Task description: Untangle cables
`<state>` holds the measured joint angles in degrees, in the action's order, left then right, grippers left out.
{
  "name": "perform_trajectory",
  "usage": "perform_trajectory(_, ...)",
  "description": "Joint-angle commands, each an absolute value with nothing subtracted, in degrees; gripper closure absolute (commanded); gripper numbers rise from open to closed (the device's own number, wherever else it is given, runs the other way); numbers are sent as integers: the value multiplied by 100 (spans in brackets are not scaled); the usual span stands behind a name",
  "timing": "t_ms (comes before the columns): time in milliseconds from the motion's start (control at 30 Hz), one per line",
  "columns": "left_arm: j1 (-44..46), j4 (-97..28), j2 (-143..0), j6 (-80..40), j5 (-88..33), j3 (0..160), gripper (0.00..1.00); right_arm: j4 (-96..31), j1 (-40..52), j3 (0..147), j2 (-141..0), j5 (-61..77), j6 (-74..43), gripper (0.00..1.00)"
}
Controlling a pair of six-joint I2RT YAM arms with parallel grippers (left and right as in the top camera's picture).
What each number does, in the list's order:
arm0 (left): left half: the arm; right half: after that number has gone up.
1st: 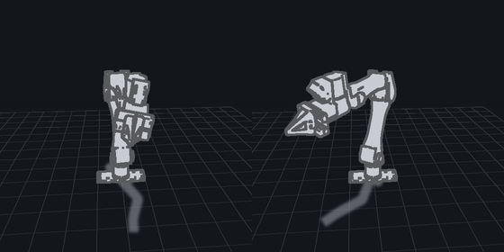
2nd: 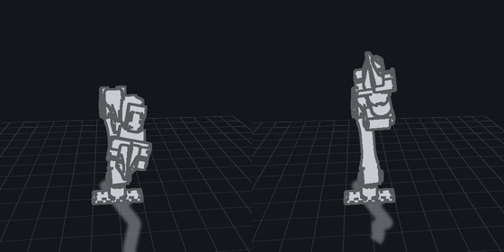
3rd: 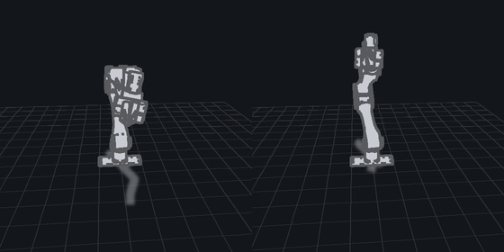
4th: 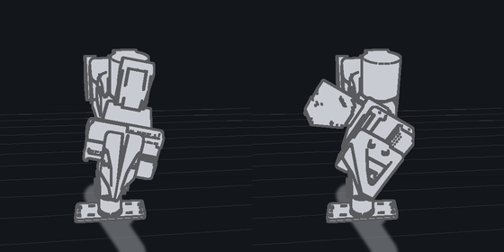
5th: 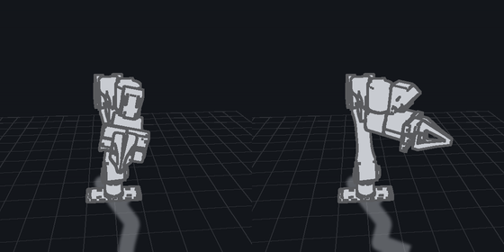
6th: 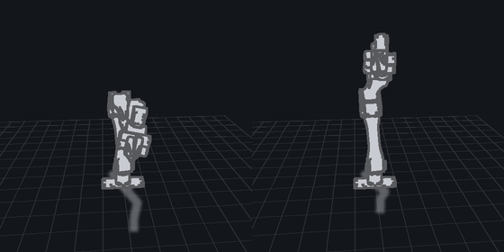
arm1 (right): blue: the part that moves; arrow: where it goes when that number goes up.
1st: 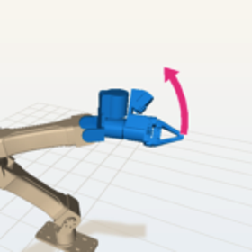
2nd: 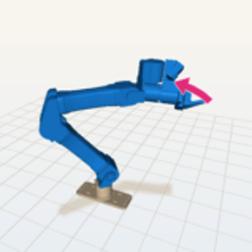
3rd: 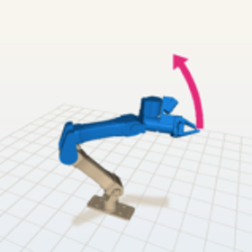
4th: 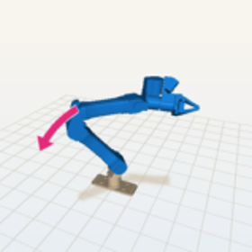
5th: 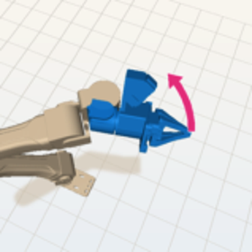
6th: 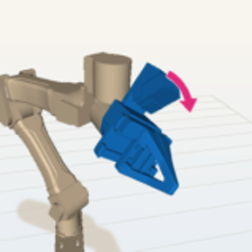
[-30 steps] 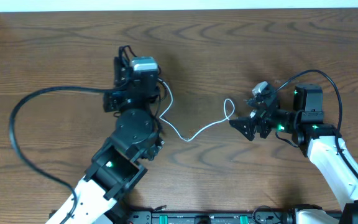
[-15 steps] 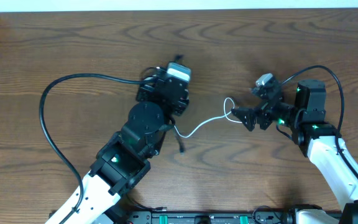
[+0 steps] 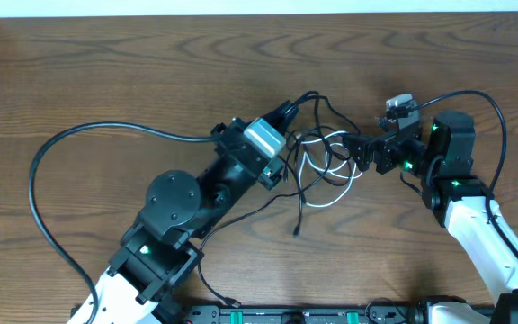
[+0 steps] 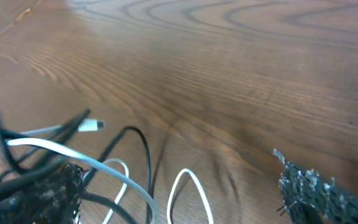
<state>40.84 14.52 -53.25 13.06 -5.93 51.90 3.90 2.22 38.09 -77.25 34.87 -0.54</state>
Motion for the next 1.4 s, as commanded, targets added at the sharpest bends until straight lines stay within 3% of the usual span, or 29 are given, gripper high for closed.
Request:
perform_trajectory(0, 4097, 1662, -5153, 1186, -757, 5339, 93, 397, 309, 3813, -7872, 3441, -189, 1)
perform_trajectory(133, 4097, 1734, -5074, 1166, -939, 5339, 93, 469, 311, 3813, -8060, 3441, -191, 4)
perform_trajectory(200, 4097, 1728, -5068, 1166, -1057, 5339, 93, 561, 309, 3813, -8184, 3435, -281, 16)
perform_trajectory(333, 4095, 1732, -5068, 1166, -1055, 5339, 92, 690, 309, 3813, -8436, 3107, -650, 65)
perform_trajectory(500, 4095, 1732, -5068, 1166, -1055, 5339, 93, 644, 309, 3813, -8720, 2248, -1212, 87)
perform_trajectory(600, 4095, 1732, -5068, 1168, -1052, 5339, 93, 589, 305, 3813, -8897, 1782, -1487, 93)
perform_trajectory(633, 4095, 1730, -5068, 1168, -1052, 5339, 93, 569, 305, 3813, -8932, 1697, -1568, 92)
perform_trajectory(667, 4095, 1730, -5068, 1168, -1050, 5339, 93, 556, 305, 3813, -8973, 1684, -1610, 84)
perform_trajectory(733, 4095, 1730, -5068, 1168, -1052, 5339, 93, 558, 305, 3813, -9015, 1712, -1608, 58)
perform_trajectory(900, 4093, 1721, -5068, 1179, -1046, 5339, 92, 755, 285, 3813, -9013, 2158, -1599, 10)
perform_trajectory(1033, 4080, 1621, -5065, 1319, -814, 5339, 92, 1133, 134, 3813, -9013, 3133, -1559, 1)
perform_trajectory(1367, 4080, 1365, -4910, 1321, 283, 5339, 93, 635, -309, 3813, -9013, 3581, -871, 1)
